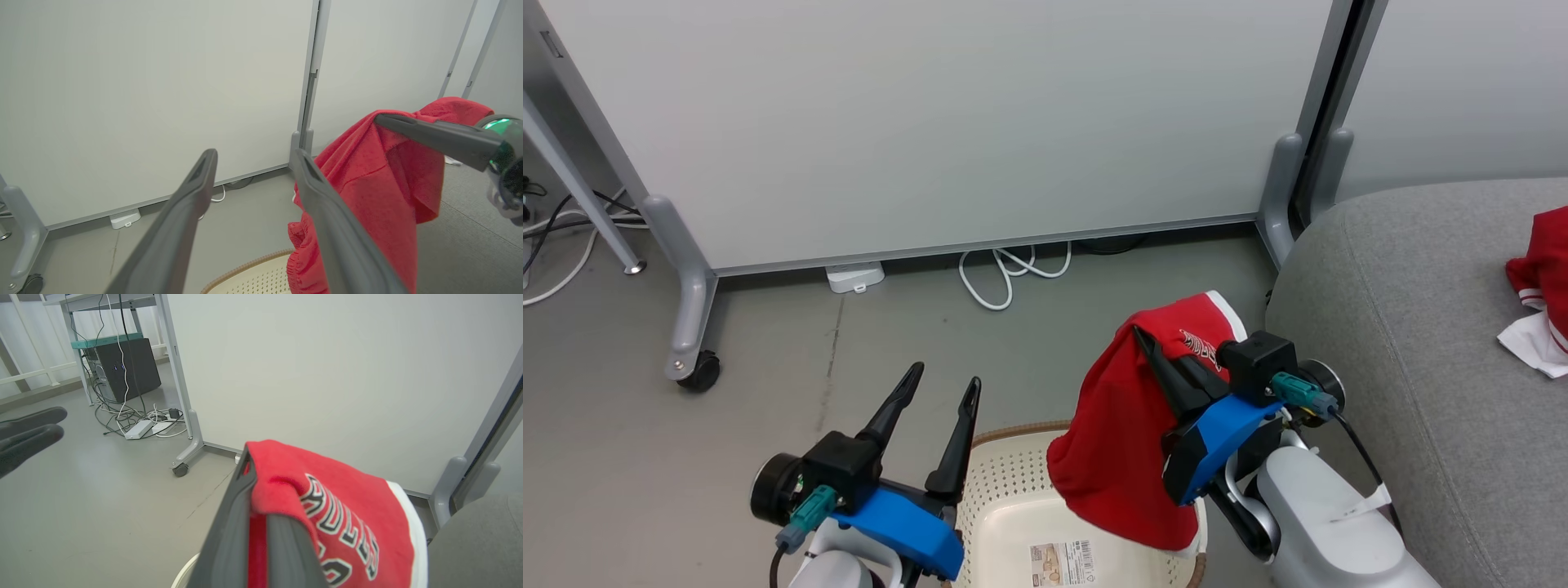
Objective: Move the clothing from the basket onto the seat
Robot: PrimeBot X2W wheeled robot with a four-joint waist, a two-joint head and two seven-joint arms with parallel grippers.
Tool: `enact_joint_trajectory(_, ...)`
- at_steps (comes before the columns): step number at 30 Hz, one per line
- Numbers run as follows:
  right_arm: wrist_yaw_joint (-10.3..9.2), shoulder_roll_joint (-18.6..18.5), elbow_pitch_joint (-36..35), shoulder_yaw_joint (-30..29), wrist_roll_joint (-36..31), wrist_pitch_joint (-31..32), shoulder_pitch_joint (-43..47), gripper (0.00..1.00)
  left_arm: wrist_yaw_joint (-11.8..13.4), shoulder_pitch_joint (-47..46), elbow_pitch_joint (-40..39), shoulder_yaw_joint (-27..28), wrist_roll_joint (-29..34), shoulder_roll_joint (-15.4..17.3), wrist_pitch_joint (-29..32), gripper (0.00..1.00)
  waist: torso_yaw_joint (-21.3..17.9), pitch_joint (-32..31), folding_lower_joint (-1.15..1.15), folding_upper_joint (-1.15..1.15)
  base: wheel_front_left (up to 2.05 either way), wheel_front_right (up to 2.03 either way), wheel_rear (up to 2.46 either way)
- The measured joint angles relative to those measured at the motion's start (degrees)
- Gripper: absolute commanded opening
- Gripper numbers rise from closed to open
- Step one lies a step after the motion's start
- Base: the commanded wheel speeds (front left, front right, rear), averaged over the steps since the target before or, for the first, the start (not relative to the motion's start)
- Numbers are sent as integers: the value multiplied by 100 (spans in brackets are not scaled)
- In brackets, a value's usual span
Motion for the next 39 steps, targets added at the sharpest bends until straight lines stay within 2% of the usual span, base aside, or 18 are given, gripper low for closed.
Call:
enact_joint_trajectory(8, 0, 1, -110, -111, -48, 55, 99, 0, -22, 382, -135, 488, 278, -123, 0, 100, -2, -3, 0, 0, 0, 0, 0)
enact_joint_trajectory(22, 0, 1, -282, -220, -112, 151, 178, 0, -33, 411, -153, 475, 358, -209, 0, 100, -127, 17, 0, 0, 0, 0, 0)
enact_joint_trajectory(29, 0, 1, -344, -259, -136, 162, 179, 0, -55, 411, -151, 445, 338, -209, 0, 100, -418, 56, 0, 0, 0, 0, 0)
enact_joint_trajectory(39, 0, 1, -438, -330, -158, 183, 181, 0, -55, 336, -170, 398, 339, -211, 0, 100, -1101, 181, 0, 0, 0, 0, 0)
